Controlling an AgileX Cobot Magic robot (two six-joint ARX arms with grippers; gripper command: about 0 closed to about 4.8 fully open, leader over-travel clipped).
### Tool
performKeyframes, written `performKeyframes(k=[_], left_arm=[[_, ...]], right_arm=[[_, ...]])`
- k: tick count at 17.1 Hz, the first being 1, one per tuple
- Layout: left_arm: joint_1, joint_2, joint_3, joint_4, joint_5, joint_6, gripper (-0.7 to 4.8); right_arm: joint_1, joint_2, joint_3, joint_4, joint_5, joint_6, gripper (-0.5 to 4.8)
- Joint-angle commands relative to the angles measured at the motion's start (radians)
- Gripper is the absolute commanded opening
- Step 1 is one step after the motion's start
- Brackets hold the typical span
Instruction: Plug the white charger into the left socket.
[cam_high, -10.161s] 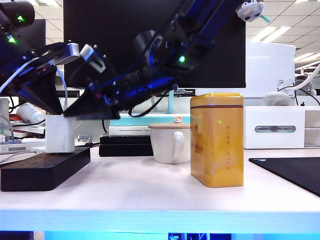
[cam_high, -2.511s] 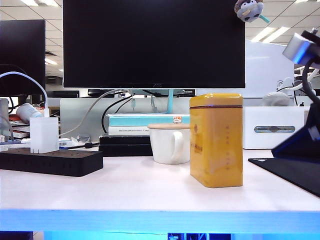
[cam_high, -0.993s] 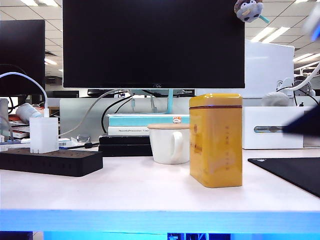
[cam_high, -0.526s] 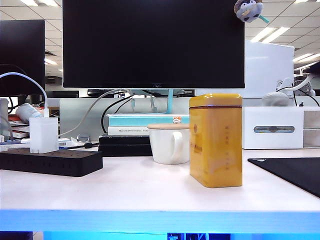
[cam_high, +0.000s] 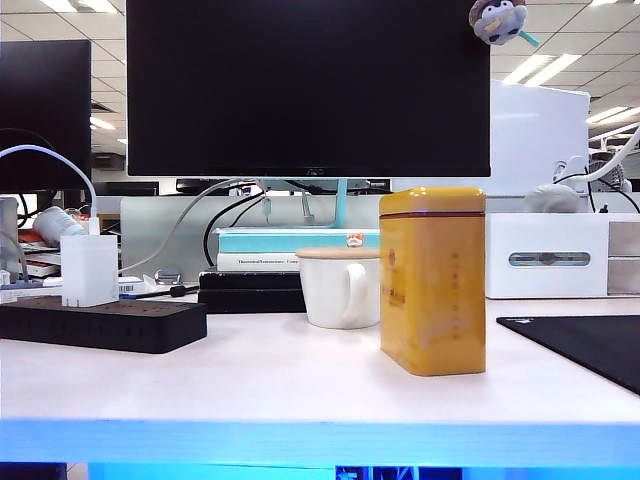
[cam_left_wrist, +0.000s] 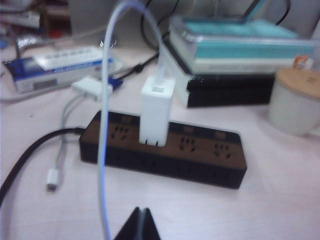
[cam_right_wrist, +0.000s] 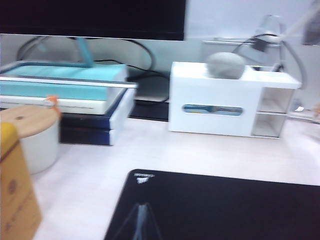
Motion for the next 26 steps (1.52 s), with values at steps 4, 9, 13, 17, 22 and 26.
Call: performKeyframes(k=[4, 9, 13, 17, 22, 26], left_arm=[[0.002, -0.004, 0.0, 0.006, 0.0, 0.004, 0.04], [0.049, -0.004, 0.0, 0.007, 0.005, 0.004, 0.04], [0.179, -0.004, -0.001, 0.002, 0.004, 0.004, 0.04], [0.211, -0.004, -0.002, -0.019, -0.002, 0.004, 0.04], [0.211, -0.004, -0.002, -0.019, 0.0, 0.004, 0.04], [0.211, -0.004, -0.002, -0.019, 0.0, 0.004, 0.04]], right_arm=[[-0.034, 0.001, -0.009, -0.147, -0.032, 0.0, 0.0], [-0.034, 0.001, -0.009, -0.2, -0.085, 0.0, 0.0], [-0.034, 0.001, -0.009, -0.199, -0.084, 0.0, 0.0], [-0.034, 0.001, -0.009, -0.196, -0.079, 0.0, 0.0], [-0.034, 0.001, -0.009, -0.193, -0.08, 0.0, 0.0], [-0.034, 0.001, -0.009, -0.193, -0.08, 0.0, 0.0]])
